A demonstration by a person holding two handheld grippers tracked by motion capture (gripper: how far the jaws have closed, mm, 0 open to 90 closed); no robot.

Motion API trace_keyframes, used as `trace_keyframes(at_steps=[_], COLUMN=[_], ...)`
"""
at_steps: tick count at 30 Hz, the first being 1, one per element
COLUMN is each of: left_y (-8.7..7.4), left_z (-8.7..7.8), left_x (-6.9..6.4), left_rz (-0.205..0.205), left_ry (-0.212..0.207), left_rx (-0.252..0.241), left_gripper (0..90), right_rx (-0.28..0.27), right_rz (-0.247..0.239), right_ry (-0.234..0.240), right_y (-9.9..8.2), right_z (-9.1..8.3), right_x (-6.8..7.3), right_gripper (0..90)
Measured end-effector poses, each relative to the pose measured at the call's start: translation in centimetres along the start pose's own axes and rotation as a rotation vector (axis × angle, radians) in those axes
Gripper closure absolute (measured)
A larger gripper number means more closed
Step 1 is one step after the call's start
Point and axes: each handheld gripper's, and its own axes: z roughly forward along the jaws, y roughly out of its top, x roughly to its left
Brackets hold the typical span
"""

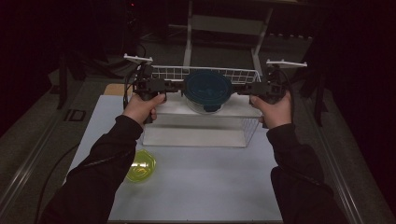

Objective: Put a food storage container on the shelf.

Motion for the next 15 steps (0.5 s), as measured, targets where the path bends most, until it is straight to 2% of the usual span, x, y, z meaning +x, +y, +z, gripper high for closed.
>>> trace_keyframes(at_steps=[6, 11, 14, 15], left_y=[-1.0, -2.6, -3.7, -4.1], left_z=[-1.2, -2.3, -3.1, -3.4], left_x=[-1.1, -1.7, -2.3, -2.5], left_rz=[0.072, 0.141, 0.184, 0.203], left_ry=[0.023, 0.058, 0.054, 0.038], left_rx=[-0.017, -0.044, -0.06, -0.072], left_gripper=[40.7, 39.1, 37.3, 36.5], right_rx=[0.006, 0.022, 0.032, 0.036], right_rz=[-0.061, -0.124, -0.154, -0.168], right_ry=[0.013, 0.027, 0.034, 0.033], right_y=[-1.7, -3.5, -4.6, -4.9], right_z=[-0.5, -0.5, -0.2, 0.0], right_x=[1.0, 2.3, 3.0, 3.2], right_gripper=[45.6, 46.0, 47.3, 48.5])
